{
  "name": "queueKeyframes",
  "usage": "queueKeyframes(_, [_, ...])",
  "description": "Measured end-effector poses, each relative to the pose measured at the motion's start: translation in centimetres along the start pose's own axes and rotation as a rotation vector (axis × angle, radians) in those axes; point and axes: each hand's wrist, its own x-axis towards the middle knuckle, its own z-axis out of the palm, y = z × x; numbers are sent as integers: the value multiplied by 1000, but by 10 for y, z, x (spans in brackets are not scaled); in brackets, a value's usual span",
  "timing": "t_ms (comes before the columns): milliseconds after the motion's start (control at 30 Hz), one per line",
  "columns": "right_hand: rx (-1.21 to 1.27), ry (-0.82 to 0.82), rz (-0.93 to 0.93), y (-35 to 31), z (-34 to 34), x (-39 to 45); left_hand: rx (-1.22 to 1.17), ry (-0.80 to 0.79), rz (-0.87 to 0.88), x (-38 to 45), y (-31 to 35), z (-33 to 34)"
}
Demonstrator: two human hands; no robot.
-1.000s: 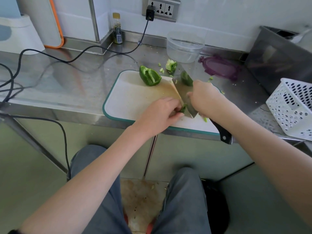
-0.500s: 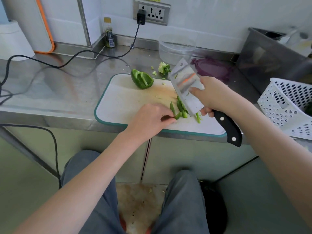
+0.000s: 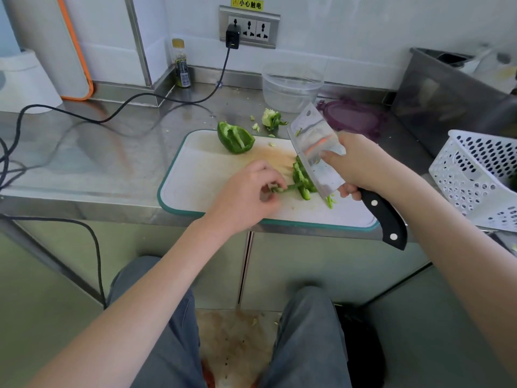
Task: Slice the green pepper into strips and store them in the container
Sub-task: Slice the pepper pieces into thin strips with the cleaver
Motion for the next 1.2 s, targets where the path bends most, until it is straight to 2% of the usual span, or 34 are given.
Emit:
queueKeyframes(133, [12, -3, 1, -1, -1, -4, -28, 125, -71, 5, -11, -11])
queueKeyframes(400, [-25, -58, -69, -6, 11, -6, -208, 117, -219, 9, -9, -6])
queueKeyframes(533, [-22, -56, -91, -7, 16, -7, -211, 133, -223, 10, -13, -12])
queueKeyframes(633, [-8, -75, -97, -9, 22, -6, -109, 107, -210, 5, -16, -11])
queueKeyframes(733, [-12, -87, -98, -10, 26, -5, 58, 183, -170, 3, -21, -10])
queueKeyframes(900, [-9, -91, -93, -12, 25, -5, 146, 153, -126, 4, -21, -6])
queueKeyframes(967, [-10, -90, -96, -12, 26, -6, 112, 167, -136, 4, -19, -6])
queueKeyframes(1200, [-14, -66, -108, -13, 26, -7, -183, 195, -383, 15, -20, -24])
